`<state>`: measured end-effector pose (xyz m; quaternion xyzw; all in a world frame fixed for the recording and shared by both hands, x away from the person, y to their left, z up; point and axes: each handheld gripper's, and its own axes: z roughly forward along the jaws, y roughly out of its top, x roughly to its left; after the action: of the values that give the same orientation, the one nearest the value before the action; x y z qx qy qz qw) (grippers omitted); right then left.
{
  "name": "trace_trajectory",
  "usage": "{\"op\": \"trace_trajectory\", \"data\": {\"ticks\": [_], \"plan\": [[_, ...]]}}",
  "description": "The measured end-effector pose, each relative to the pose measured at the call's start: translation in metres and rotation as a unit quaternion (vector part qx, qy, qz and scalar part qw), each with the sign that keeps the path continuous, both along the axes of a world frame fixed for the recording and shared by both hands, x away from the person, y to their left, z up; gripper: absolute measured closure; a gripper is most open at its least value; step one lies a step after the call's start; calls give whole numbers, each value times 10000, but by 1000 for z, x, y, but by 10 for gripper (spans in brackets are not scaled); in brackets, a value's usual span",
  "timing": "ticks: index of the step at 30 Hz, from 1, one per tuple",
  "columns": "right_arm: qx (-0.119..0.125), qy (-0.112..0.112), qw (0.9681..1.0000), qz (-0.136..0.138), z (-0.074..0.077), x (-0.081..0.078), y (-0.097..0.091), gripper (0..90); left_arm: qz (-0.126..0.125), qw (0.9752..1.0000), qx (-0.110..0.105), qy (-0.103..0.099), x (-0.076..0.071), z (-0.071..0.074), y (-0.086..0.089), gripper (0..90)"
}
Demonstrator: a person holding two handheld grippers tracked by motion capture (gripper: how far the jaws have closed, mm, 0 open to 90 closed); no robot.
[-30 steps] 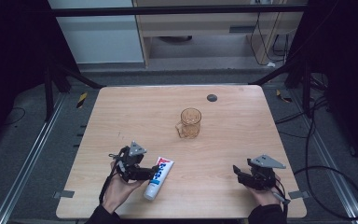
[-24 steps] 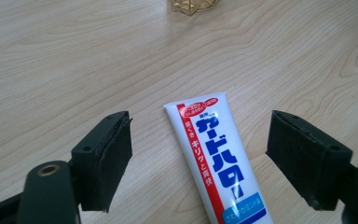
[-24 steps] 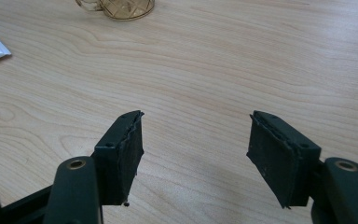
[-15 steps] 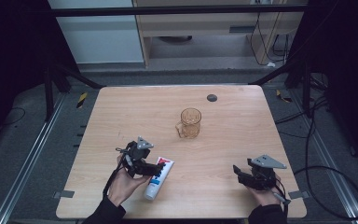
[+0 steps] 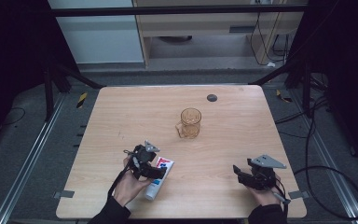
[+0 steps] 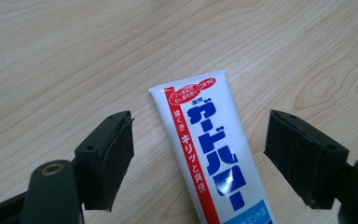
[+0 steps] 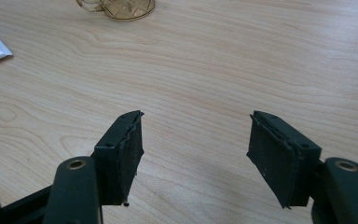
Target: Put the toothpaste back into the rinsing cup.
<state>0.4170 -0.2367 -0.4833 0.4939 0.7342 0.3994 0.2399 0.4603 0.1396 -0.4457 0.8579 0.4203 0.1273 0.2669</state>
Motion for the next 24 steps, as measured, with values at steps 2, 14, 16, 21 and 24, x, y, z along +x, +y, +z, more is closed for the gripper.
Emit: {"op": "trace_trajectory", "data": {"ticks": [2,14,16,21,24], "plan": [[3,10,10000,4,0,0,0,349,-35,10000,20,21,0,-3,-2,224],[-21,31,10000,14,-1,1,0,349,-20,9998,167,144,3,-14,-9,233],[-26,34,10000,16,-1,1,0,348,-8,9997,180,164,3,-16,-9,233],[12,82,10000,5,-1,1,1,348,14,9994,228,240,4,-20,-9,230],[5,71,10000,7,-1,1,0,348,24,9993,249,261,5,-23,-10,230]]}}
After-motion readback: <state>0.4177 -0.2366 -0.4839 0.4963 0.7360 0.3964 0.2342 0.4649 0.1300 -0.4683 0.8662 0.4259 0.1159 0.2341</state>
